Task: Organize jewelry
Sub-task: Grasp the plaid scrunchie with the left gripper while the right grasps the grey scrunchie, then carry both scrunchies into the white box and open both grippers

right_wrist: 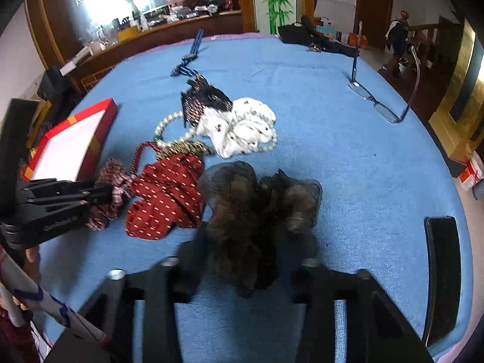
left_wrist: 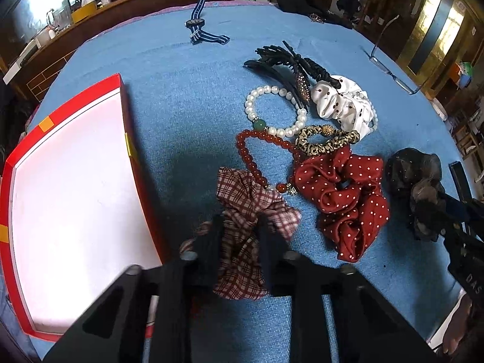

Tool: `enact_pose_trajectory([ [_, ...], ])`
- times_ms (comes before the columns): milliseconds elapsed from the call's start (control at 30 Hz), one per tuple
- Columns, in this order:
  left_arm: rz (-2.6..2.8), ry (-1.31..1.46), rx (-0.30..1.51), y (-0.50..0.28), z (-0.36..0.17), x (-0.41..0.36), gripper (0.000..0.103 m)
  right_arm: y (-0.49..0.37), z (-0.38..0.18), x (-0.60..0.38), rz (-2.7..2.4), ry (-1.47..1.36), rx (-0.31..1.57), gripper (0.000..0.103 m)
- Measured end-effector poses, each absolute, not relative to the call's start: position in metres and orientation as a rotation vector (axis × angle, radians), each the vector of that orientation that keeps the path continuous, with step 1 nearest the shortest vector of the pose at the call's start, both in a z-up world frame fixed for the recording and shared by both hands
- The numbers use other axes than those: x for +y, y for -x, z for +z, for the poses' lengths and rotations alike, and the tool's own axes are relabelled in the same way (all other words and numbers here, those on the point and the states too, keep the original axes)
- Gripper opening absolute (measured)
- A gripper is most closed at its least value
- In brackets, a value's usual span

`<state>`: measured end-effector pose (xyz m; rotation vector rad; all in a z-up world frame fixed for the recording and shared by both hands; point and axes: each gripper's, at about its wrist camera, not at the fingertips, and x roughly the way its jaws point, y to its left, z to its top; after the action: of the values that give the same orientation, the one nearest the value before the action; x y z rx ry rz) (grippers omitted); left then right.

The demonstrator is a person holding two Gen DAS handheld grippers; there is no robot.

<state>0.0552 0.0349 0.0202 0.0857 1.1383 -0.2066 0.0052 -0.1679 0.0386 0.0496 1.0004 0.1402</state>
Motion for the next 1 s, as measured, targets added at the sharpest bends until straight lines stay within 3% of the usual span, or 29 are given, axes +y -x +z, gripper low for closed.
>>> enact_pose_trajectory([
  [167, -0.226, -0.05, 1.121, -0.047, 0.028, 0.035, 0.012, 0.002, 0.048, -0.176, 0.154, -0.089, 0.966, 0.022],
  [633, -0.263, -0.05, 1.039, -0.021, 0.064, 0.029, 0.012, 0.018, 0.073, -0.17, 0.183, -0.111, 0.917, 0.016],
  [667, -0.262, -0.052, 1.038, -0.021, 0.064, 0.03, 0.012, 0.019, 0.074, -0.171, 0.175, -0.109, 0.913, 0.021],
  [700, -0.264, -0.053, 1.041, -0.02, 0.063, 0.03, 0.012, 0.019, 0.074, -0.172, 0.169, -0.107, 0.914, 0.042],
  [767, -0.263, -0.053, 1.047, -0.019, 0.062, 0.031, 0.012, 0.018, 0.075, -0.177, 0.164, -0.112, 0.901, 0.065],
  [900, -0.262, -0.056, 1.054, -0.017, 0.058, 0.031, 0.012, 0.02, 0.075, -0.181, 0.17, -0.098, 0.913, 0.067],
  [1000, -0.265, -0.054, 1.057, -0.016, 0.056, 0.03, 0.012, 0.02, 0.068, -0.178, 0.182, -0.058, 0.933, 0.08],
])
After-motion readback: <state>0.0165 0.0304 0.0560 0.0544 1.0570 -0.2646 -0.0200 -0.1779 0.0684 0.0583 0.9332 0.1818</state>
